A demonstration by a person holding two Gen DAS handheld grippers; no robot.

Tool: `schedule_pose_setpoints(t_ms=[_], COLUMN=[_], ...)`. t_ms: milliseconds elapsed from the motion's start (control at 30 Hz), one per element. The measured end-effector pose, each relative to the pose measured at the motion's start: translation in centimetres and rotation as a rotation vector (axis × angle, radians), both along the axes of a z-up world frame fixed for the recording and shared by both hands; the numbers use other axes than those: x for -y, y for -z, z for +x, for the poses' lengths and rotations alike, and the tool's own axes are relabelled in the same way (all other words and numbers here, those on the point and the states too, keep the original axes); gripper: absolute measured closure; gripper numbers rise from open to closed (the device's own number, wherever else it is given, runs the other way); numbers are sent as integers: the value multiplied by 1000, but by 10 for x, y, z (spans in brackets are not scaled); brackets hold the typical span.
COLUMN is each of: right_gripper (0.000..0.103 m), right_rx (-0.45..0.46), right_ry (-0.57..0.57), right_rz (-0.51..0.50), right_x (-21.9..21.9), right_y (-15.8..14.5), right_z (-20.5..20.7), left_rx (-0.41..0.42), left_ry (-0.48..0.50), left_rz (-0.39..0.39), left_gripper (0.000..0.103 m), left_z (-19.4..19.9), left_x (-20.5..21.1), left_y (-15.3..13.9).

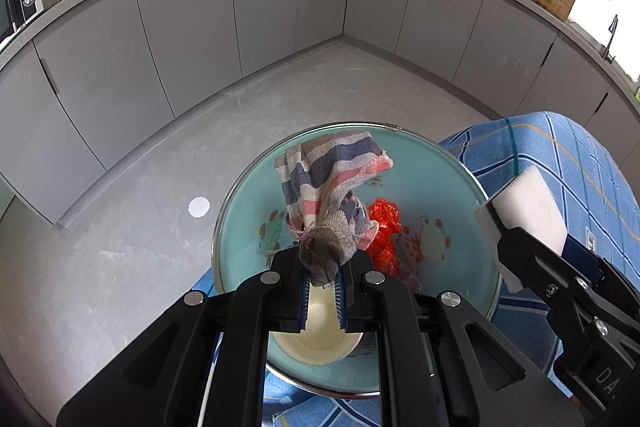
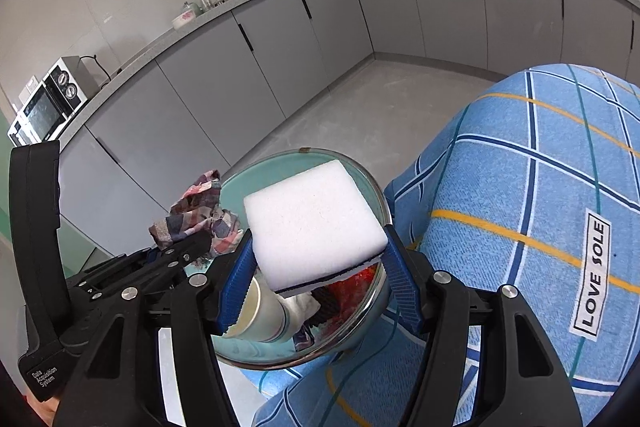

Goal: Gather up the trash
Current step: 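Open both tools to drop the cloth and sponge into the bucket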

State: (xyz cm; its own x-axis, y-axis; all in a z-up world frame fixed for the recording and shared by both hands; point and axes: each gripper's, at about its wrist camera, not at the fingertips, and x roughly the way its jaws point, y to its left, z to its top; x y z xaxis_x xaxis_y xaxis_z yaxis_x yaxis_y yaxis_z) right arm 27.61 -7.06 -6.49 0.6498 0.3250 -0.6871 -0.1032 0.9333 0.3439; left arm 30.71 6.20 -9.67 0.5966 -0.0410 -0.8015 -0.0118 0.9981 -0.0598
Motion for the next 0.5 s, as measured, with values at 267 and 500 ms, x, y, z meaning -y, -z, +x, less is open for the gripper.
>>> schedule_pose_setpoints(t_ms=[267, 500], right_gripper=[41, 41], right_rx=[-13, -24], right_ry=[-12, -15], right_rz=[-2, 0], right_x=[-2, -3], right_y=[5, 10], right_z=[10, 15], left_rx=[-28, -40], left_ry=[2, 1], left_rz=[10, 15], left_gripper=[93, 93], left_z=[9, 10], left_x=[1, 1], left_y=[12, 17])
